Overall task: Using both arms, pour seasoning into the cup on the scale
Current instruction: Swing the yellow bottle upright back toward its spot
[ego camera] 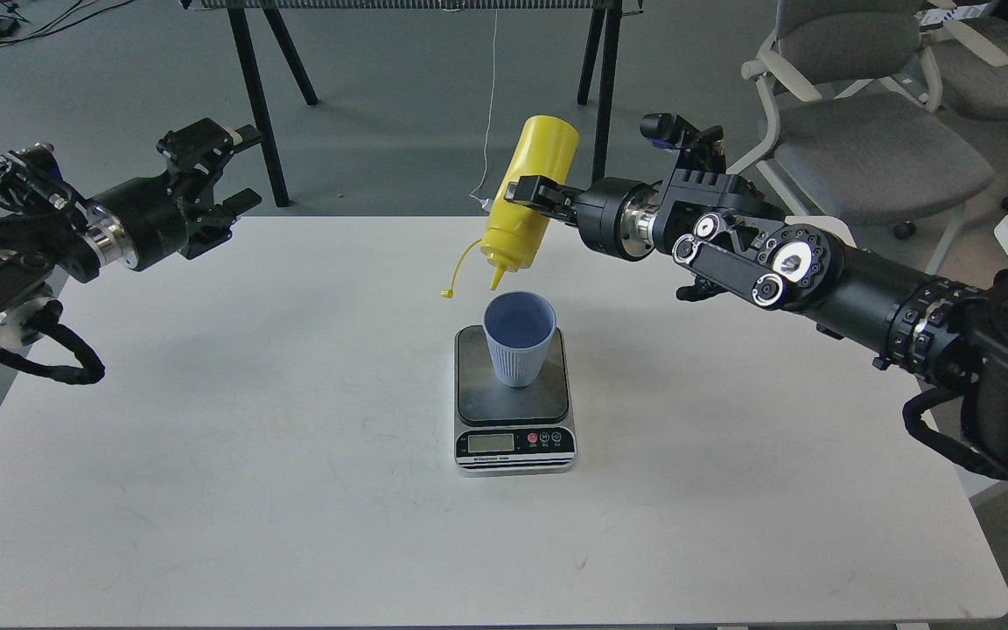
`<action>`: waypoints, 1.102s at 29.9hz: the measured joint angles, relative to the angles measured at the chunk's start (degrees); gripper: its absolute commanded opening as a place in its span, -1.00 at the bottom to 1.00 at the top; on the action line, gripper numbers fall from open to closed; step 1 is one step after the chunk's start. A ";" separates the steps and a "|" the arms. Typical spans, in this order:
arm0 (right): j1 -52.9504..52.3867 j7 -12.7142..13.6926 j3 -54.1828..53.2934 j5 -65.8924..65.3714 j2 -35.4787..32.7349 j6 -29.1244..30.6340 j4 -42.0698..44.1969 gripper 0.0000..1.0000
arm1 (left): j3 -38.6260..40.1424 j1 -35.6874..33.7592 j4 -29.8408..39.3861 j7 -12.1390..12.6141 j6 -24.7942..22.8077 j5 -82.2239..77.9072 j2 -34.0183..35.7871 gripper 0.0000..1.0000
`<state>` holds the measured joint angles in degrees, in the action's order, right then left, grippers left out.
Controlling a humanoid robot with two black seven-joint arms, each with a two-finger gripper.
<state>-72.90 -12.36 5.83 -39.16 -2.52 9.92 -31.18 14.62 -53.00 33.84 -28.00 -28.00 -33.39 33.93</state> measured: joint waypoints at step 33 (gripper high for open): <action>44.67 14.54 -53.81 85.39 -38.52 18.09 -22.49 -0.97 | -0.46 0.00 0.01 0.00 0.00 -0.10 -0.42 0.89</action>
<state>-28.23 2.17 -47.98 46.23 -41.04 28.01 -53.67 14.16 -53.01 33.85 -28.00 -28.00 -33.49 33.51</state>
